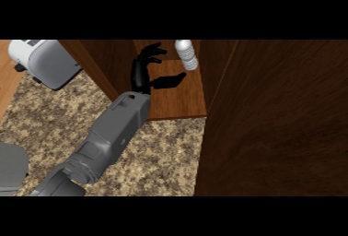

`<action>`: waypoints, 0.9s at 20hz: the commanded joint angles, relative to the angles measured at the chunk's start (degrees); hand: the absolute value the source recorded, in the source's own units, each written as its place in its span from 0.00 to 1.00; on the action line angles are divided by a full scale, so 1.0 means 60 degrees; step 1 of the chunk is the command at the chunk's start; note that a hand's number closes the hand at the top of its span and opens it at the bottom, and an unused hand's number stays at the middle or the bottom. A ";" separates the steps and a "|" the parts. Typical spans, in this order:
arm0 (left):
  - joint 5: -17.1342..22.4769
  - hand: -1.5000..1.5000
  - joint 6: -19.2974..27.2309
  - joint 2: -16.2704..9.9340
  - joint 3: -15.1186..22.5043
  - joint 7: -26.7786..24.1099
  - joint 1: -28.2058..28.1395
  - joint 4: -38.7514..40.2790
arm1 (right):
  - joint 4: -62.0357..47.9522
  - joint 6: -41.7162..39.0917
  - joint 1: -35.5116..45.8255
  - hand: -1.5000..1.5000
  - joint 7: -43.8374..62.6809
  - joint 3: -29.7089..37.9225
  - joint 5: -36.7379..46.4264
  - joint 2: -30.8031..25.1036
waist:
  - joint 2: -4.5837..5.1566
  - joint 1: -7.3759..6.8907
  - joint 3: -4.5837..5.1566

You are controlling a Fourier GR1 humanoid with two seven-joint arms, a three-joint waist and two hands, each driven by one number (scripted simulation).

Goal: Pick up the bottled water, place it into the cabinet and close the cabinet

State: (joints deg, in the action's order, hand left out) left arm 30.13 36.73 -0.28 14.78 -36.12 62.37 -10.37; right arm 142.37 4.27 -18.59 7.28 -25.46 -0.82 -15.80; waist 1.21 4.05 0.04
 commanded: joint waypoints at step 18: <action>0.0056 0.00 -0.1587 0.0043 -0.0749 -0.0569 0.0896 0.0495 | 0.0197 -0.0322 -0.0087 0.00 0.0090 0.0201 -0.0377 0.0202 | 0.0010 -0.0026 0.0000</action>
State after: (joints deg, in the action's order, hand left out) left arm 30.01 30.24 -0.32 11.21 -38.97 66.98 -6.37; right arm 141.88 2.69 -18.40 6.94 -24.76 -1.50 -14.36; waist 1.34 4.06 0.05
